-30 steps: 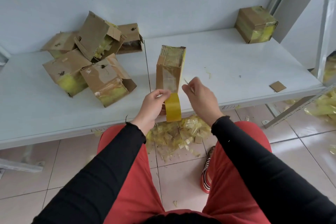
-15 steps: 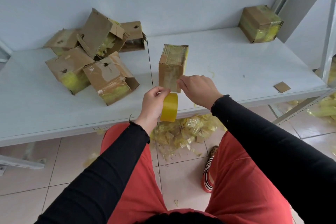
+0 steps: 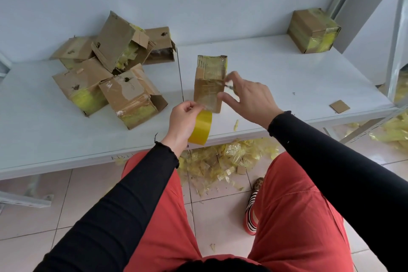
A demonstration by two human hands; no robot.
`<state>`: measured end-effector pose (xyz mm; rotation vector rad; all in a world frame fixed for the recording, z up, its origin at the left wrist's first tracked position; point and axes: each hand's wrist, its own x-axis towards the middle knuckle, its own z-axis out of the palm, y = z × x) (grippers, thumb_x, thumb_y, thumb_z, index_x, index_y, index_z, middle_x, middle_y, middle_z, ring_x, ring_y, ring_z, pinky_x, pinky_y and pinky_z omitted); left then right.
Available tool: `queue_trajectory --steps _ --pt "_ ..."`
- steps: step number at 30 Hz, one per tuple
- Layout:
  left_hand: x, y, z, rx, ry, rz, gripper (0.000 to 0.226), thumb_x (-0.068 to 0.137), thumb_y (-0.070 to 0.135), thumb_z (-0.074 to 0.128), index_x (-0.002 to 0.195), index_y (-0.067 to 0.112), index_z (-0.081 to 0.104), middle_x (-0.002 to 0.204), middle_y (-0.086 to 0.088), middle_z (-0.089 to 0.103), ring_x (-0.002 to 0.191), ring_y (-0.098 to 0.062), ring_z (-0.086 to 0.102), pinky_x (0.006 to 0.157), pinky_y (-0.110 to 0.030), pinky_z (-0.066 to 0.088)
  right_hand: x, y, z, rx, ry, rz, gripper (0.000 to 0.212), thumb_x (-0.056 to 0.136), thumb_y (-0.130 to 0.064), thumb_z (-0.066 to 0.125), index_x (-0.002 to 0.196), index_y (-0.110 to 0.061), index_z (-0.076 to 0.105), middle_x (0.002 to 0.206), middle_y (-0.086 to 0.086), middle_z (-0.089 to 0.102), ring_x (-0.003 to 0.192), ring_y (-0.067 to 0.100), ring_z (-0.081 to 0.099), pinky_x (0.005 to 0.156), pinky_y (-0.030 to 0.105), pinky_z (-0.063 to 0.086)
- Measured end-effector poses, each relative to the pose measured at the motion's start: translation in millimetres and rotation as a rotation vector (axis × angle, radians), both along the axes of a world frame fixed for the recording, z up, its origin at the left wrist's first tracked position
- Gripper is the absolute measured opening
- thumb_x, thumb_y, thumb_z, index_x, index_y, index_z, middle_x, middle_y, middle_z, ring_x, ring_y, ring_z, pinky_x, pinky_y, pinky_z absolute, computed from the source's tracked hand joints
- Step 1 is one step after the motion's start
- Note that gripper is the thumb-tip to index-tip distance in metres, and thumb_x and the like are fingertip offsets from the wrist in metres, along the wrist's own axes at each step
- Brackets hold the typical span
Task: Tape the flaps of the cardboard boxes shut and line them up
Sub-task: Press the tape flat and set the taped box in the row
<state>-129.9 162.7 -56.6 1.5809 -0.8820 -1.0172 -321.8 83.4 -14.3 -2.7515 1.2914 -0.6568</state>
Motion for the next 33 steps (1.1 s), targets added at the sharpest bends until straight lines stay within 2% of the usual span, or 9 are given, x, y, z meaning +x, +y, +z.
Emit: queue_trajectory --steps 3,5,10,13,16,20,26,29,33 --pt "1 1 1 0.013 -0.079 -0.05 0.015 0.091 0.03 0.074 0.084 0.017 0.075 0.079 0.014 0.071 0.081 -0.007 0.065 0.074 -0.024 0.046 11 -1 6 0.05 0.083 -0.008 0.046 0.105 -0.033 0.045 0.148 -0.024 0.035 0.126 0.003 0.066 0.096 0.033 0.068 0.068 0.041 0.053" --pt "6 3 3 0.041 -0.214 -0.122 0.01 0.09 0.027 0.075 0.082 0.022 0.074 0.069 0.015 0.065 0.067 -0.003 0.058 0.062 -0.021 0.04 15 -1 6 0.095 0.177 -0.053 0.047 0.104 -0.019 0.042 0.15 -0.022 0.035 0.127 0.004 0.063 0.096 0.034 0.066 0.073 0.043 0.055" --pt "8 11 7 0.173 -0.441 -0.317 0.008 0.087 0.022 0.075 0.08 0.018 0.075 0.079 -0.002 0.069 0.072 -0.026 0.06 0.062 -0.029 0.039 12 -2 14 0.155 0.156 -0.06 0.049 0.101 -0.016 0.038 0.15 -0.022 0.038 0.125 0.006 0.062 0.096 0.036 0.064 0.074 0.041 0.05" --pt "-2 22 14 0.094 -0.259 -0.317 0.008 0.092 0.021 0.076 0.085 0.018 0.076 0.09 -0.013 0.074 0.079 -0.027 0.065 0.075 -0.034 0.044 3 -5 19 0.243 0.098 0.045 0.052 0.103 -0.013 0.036 0.154 -0.02 0.036 0.117 0.008 0.062 0.098 0.034 0.061 0.079 0.044 0.05" --pt "-10 30 24 -0.032 -0.134 -0.331 0.006 0.096 0.025 0.074 0.095 0.02 0.076 0.096 -0.011 0.077 0.083 -0.02 0.068 0.079 -0.035 0.049 -14 -2 20 0.341 -0.194 0.087 0.044 0.106 -0.011 0.039 0.15 -0.017 0.039 0.105 -0.004 0.069 0.083 0.023 0.059 0.075 0.036 0.047" --pt "-22 30 37 -0.142 -0.129 -0.399 0.008 0.099 0.025 0.07 0.101 0.019 0.075 0.096 -0.01 0.075 0.084 -0.012 0.065 0.082 -0.031 0.047 -41 7 17 0.547 -0.582 -0.031 0.005 0.105 -0.017 0.051 0.104 -0.014 0.055 0.094 -0.006 0.074 0.069 0.015 0.058 0.063 0.034 0.048" --pt "-45 19 42 -0.122 -0.105 -0.461 0.013 0.099 0.024 0.069 0.105 0.013 0.074 0.101 -0.014 0.074 0.087 -0.017 0.066 0.081 -0.032 0.049 -59 35 16 0.869 -0.722 -0.052 0.063 0.093 -0.077 0.037 0.106 -0.021 0.062 0.087 -0.014 0.055 0.067 0.008 0.042 0.054 0.02 0.033" --pt "-54 15 42 -0.127 -0.112 -0.489 0.013 0.099 0.02 0.069 0.106 0.01 0.073 0.102 -0.02 0.072 0.086 -0.02 0.066 0.078 -0.03 0.05 -63 39 14 0.86 -0.634 -0.024 0.069 0.088 -0.081 0.039 0.105 -0.017 0.06 0.079 -0.019 0.05 0.067 0.009 0.04 0.056 0.024 0.032" --pt "-61 9 43 -0.154 -0.116 -0.525 0.013 0.099 0.016 0.069 0.107 0.006 0.072 0.101 -0.024 0.07 0.083 -0.016 0.064 0.075 -0.024 0.049 -67 39 12 0.883 -0.606 0.006 0.075 0.083 -0.08 0.047 0.104 -0.009 0.054 0.085 0.003 0.039 0.073 0.019 0.035 0.057 0.03 0.028"
